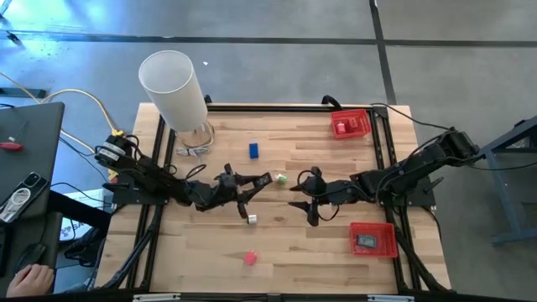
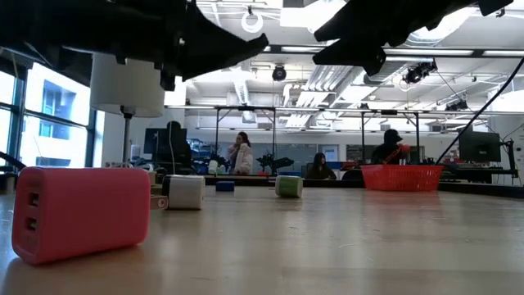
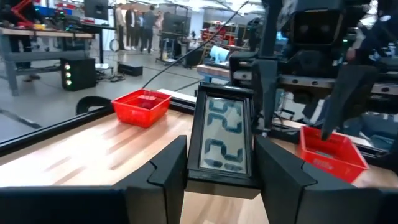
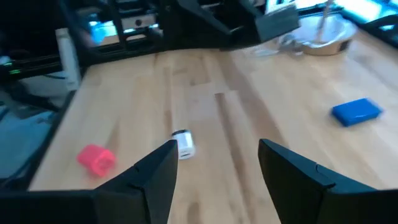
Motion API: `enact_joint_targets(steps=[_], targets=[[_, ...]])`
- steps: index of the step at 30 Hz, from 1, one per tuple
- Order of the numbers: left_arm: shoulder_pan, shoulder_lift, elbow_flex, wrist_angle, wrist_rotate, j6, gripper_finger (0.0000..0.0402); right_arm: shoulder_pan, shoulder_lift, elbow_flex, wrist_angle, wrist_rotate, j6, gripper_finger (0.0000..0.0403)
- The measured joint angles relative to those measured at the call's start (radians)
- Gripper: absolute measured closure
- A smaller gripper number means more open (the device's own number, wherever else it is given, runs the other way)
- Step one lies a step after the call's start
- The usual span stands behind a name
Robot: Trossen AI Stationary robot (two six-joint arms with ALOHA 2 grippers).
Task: Pick & Place Office items
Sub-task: Put the black digital clock into the bottom red basket
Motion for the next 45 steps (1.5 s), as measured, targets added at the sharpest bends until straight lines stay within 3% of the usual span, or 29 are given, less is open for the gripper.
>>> enact_joint_targets(steps=[9,20,30,39,45], targets=[[-0.02,0.0,0.029,-0.005,0.022,-0.016,0.0256,-0.001,0.001,0.0,0.051,0.003,-0.036,0.0191],[-0.017,0.0,0.035,-0.005,0.11,-0.063,0.0256,-0.001,0.001,0.0,0.21,0.011,-0.265,0.0191],[-0.017,0.075,0.109,-0.051,0.131,-0.012,0.0256,-0.034,0.001,0.0,0.227,-0.024,-0.258,0.0188],[-0.017,0.076,0.116,-0.054,0.13,0.004,0.0256,-0.033,0.001,0.0,0.239,0.032,-0.279,0.0118],[-0.01,0.076,0.116,-0.055,0.131,-0.017,0.0256,-0.041,0.001,0.0,0.212,-0.127,-0.331,0.0082]])
